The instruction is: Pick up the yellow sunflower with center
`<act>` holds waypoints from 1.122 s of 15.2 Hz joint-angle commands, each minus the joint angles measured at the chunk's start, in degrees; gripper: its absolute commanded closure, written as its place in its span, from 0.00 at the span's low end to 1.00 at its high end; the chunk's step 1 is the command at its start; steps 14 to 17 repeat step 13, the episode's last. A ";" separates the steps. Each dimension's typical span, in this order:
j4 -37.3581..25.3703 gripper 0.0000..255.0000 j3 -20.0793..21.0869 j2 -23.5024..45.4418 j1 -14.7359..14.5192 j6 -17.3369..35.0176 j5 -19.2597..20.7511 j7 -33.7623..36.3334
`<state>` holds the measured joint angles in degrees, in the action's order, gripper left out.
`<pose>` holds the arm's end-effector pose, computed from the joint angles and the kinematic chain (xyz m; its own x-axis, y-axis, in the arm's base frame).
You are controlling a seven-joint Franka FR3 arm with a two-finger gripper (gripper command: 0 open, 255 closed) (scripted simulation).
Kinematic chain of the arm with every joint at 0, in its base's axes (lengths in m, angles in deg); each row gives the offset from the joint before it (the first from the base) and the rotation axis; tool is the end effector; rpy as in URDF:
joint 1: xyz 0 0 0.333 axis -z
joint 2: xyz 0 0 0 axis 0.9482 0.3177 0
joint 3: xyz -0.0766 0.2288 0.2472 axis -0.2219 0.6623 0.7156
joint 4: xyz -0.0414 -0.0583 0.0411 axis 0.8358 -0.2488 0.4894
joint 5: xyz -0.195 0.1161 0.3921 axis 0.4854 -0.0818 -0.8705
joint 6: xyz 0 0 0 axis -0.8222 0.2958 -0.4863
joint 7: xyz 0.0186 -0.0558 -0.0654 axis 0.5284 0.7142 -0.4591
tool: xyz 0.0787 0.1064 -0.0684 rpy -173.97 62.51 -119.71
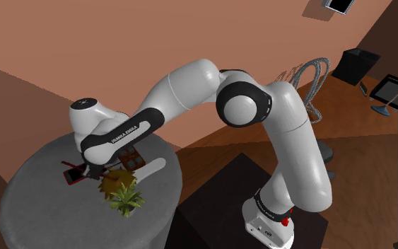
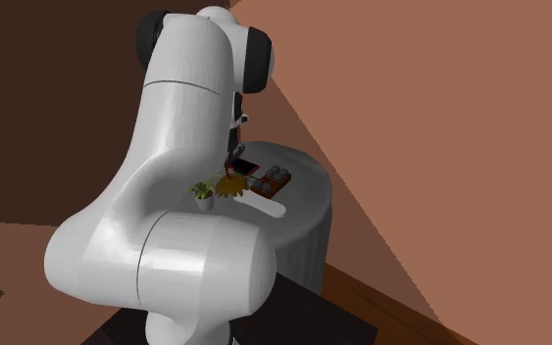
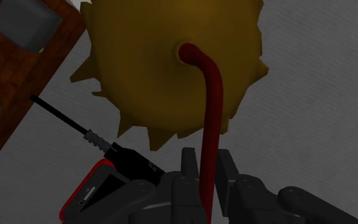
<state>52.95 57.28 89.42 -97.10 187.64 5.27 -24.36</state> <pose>0.6049 0.4543 0.1125 0.8205 0.5714 -0.0175 0.5698 -0.8198 -0.0568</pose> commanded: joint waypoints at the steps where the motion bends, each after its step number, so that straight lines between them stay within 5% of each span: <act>1: 0.27 1.00 0.20 -1.18 0.19 -0.91 -0.20 -0.09; 17: 0.55 1.00 1.10 -6.37 0.84 -5.78 -1.21 -0.41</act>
